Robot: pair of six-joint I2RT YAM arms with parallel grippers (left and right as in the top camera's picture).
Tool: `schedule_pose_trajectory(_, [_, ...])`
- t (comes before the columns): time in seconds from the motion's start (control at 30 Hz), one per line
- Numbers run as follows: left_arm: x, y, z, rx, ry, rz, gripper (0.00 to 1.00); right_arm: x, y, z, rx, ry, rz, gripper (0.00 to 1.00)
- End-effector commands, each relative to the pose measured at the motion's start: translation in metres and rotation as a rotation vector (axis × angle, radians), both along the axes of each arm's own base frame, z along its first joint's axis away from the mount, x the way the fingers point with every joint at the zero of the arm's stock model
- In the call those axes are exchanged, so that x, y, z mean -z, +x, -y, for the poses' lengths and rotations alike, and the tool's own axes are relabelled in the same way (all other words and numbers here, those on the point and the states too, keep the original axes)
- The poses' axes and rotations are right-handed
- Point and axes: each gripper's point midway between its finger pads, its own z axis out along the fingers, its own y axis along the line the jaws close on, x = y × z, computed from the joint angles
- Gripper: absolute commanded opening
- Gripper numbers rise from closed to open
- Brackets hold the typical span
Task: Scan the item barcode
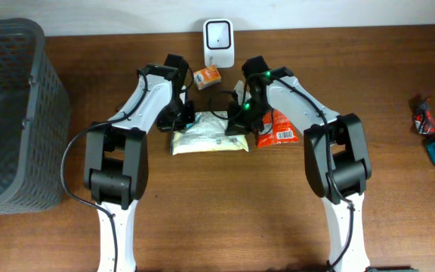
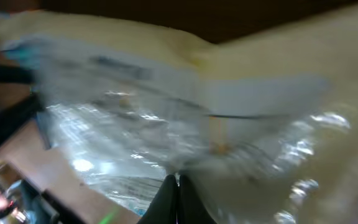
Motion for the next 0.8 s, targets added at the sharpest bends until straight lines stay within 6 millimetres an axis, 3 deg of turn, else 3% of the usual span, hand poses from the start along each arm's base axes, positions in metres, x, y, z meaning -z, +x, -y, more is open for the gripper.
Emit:
schedule_pose_trajectory(0.0, [0.019, -0.005, -0.042, 0.002, 0.22, -0.03, 0.0, 0.049, -0.01, 0.059, 0.04, -0.38, -0.024, 0.04])
schedule_pose_trajectory(0.1, [0.008, -0.002, -0.047, -0.011, 0.217, -0.017, 0.0, 0.037, -0.007, 0.064, 0.03, -0.409, -0.002, 0.04])
schedule_pose_trajectory(0.27, [-0.048, 0.01, -0.045, -0.028, 0.181, 0.062, 0.0, -0.014, 0.01, 0.059, -0.013, -0.384, 0.079, 0.04])
schedule_pose_trajectory(0.37, [-0.084, 0.014, -0.031, -0.031, 0.096, 0.125, 0.0, -0.04, 0.018, 0.055, -0.013, -0.368, 0.105, 0.04])
schedule_pose_trajectory(0.43, [-0.095, 0.013, -0.014, -0.026, -0.007, 0.135, 0.0, -0.045, 0.019, 0.052, -0.014, -0.353, 0.114, 0.04])
schedule_pose_trajectory(0.53, [-0.095, 0.005, 0.016, 0.003, -0.18, 0.09, 0.0, -0.044, 0.02, 0.05, -0.015, -0.35, 0.114, 0.08])
schedule_pose_trajectory(0.6, [-0.091, 0.001, 0.036, 0.059, -0.286, 0.071, 0.0, -0.044, 0.019, 0.048, -0.015, -0.33, 0.107, 0.04])
schedule_pose_trajectory(0.77, [-0.057, -0.009, 0.058, 0.095, -0.325, 0.033, 0.0, -0.04, 0.018, 0.049, -0.014, -0.318, 0.091, 0.04])
